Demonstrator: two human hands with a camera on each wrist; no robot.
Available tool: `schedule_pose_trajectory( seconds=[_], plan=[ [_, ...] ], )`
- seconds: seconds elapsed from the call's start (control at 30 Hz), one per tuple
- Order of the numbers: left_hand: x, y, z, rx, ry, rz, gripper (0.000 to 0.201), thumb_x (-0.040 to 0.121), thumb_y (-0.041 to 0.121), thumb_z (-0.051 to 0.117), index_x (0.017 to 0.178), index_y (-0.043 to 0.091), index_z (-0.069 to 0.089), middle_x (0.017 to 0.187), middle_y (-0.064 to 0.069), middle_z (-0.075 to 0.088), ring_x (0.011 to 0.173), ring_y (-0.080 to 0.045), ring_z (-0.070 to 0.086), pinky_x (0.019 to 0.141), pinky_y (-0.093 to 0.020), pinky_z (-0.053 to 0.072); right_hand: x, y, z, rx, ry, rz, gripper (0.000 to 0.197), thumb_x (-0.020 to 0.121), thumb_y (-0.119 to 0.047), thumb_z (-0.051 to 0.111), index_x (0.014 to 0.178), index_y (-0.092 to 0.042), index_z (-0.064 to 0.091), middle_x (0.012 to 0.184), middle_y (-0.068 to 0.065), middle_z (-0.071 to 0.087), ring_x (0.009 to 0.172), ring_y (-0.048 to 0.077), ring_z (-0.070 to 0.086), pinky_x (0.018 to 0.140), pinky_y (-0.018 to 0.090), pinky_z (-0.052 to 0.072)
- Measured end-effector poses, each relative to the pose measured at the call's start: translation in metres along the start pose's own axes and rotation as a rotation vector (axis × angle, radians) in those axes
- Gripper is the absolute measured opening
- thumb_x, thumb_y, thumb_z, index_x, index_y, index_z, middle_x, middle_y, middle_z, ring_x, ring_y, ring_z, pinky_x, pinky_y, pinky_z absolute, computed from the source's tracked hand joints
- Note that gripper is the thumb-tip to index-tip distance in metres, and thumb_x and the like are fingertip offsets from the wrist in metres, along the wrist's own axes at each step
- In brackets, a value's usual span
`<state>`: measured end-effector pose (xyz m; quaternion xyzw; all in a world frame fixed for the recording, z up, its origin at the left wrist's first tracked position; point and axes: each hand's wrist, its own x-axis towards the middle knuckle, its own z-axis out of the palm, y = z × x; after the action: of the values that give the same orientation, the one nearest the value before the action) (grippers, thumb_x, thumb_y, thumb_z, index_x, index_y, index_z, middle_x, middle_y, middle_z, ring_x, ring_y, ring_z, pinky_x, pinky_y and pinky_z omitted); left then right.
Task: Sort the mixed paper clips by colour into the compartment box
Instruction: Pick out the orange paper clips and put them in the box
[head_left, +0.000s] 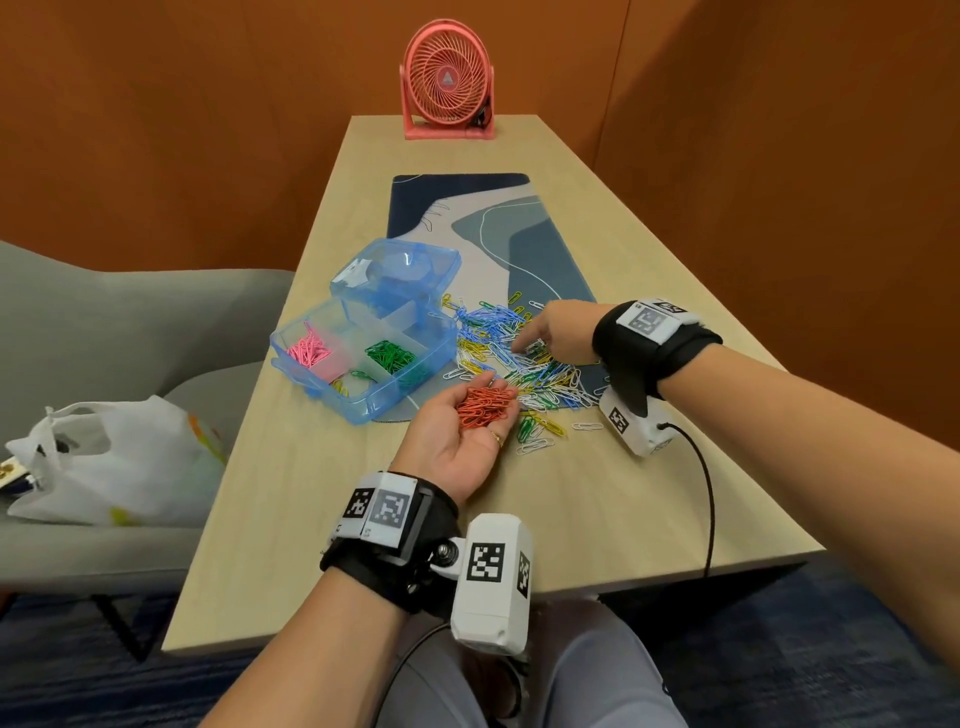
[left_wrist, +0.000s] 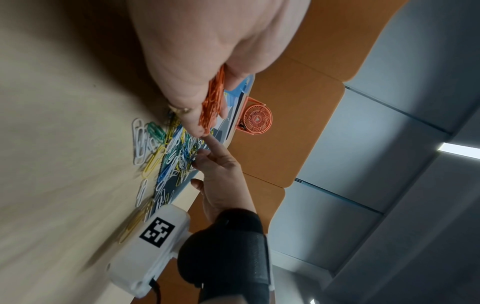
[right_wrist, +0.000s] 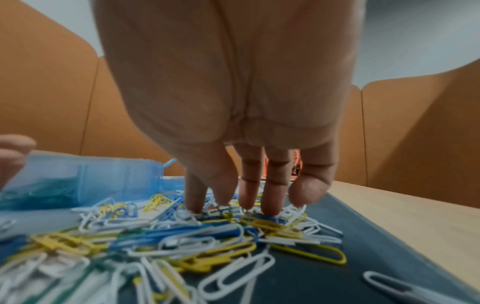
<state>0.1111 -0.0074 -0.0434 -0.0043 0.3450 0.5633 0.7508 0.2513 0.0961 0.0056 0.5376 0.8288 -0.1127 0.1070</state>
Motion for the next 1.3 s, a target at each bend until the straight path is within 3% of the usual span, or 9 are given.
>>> schedule_pose_trajectory(
  seconds=[0.13,0.23,0.43,0.53,0.77,0.9,1.03,1.2,1.3],
  plan=[
    [0.0,0.002,-0.001,0.001,0.003,0.011,0.029,0.099,0.01,0.033,0.088,-0.003,0.056,0.085,-0.017,0.057,0.081,-0.029,0.056,0.09,-0.039,0.046,-0.002,0.004,-0.003,0.047,0.017,0.002,0.058,0.088,0.009,0.036,0.117,-0.03,0.067,0.14,-0.001,0.052,0.111,0.021,0.056,0.088,0.026,0.046],
    [-0.001,0.001,0.0,0.002,0.005,0.007,0.029,0.1,0.011,0.033,0.088,-0.003,0.056,0.085,-0.017,0.056,0.081,-0.03,0.056,0.087,-0.04,0.046,-0.001,0.006,-0.004,0.045,0.068,0.035,0.054,0.09,0.007,0.037,0.122,-0.026,0.065,0.137,0.003,0.053,0.108,0.023,0.056,0.082,0.025,0.042],
    [0.0,0.003,-0.002,-0.007,-0.005,0.013,0.028,0.099,0.009,0.034,0.087,-0.003,0.056,0.084,-0.017,0.057,0.081,-0.03,0.056,0.087,-0.039,0.048,0.011,0.008,0.0,-0.021,0.047,0.119,0.043,0.091,0.002,0.044,0.126,-0.014,0.062,0.13,0.008,0.059,0.116,0.028,0.056,0.096,0.032,0.044],
    [-0.001,0.004,-0.002,0.018,0.002,0.014,0.028,0.099,0.01,0.034,0.086,-0.002,0.057,0.083,-0.016,0.057,0.079,-0.029,0.057,0.075,-0.036,0.053,0.017,0.007,0.001,0.019,0.123,0.125,0.032,0.091,-0.004,0.051,0.117,-0.013,0.068,0.123,0.008,0.064,0.112,0.027,0.058,0.092,0.031,0.046],
    [-0.004,0.005,0.001,0.017,0.005,0.019,0.029,0.1,0.01,0.033,0.088,-0.003,0.056,0.086,-0.018,0.056,0.081,-0.03,0.056,0.084,-0.037,0.046,0.031,-0.005,0.0,0.047,0.164,0.138,0.023,0.089,-0.025,0.065,0.102,-0.007,0.072,0.101,0.009,0.07,0.097,0.026,0.063,0.078,0.031,0.048],
    [-0.006,0.007,0.002,0.026,0.003,0.022,0.028,0.099,0.01,0.033,0.089,-0.003,0.056,0.087,-0.018,0.056,0.081,-0.03,0.056,0.085,-0.037,0.045,0.036,-0.009,-0.001,0.015,0.096,0.165,0.02,0.087,-0.02,0.064,0.091,-0.001,0.067,0.089,0.014,0.064,0.083,0.027,0.06,0.071,0.031,0.047],
    [-0.006,0.01,0.0,0.019,0.001,0.025,0.029,0.1,0.01,0.032,0.089,-0.003,0.056,0.088,-0.018,0.057,0.082,-0.029,0.056,0.094,-0.041,0.043,0.035,-0.011,-0.002,0.05,0.106,0.194,0.01,0.083,-0.016,0.064,0.081,-0.006,0.06,0.078,0.01,0.057,0.073,0.024,0.053,0.063,0.028,0.043],
    [-0.006,0.011,-0.001,0.01,0.004,0.023,0.029,0.1,0.011,0.032,0.09,-0.004,0.056,0.089,-0.018,0.057,0.082,-0.03,0.056,0.093,-0.04,0.042,0.029,-0.01,-0.005,0.119,0.14,0.265,0.027,0.076,-0.017,0.07,0.06,-0.009,0.049,0.057,0.003,0.042,0.053,0.018,0.041,0.046,0.021,0.032],
    [-0.006,0.012,-0.001,0.009,0.019,0.024,0.03,0.1,0.011,0.032,0.09,-0.004,0.056,0.088,-0.018,0.057,0.083,-0.029,0.056,0.093,-0.041,0.042,0.022,-0.012,-0.012,0.103,0.136,0.289,0.014,0.077,-0.014,0.069,0.072,-0.004,0.061,0.065,0.007,0.055,0.062,0.021,0.051,0.051,0.024,0.042]
  ],
)
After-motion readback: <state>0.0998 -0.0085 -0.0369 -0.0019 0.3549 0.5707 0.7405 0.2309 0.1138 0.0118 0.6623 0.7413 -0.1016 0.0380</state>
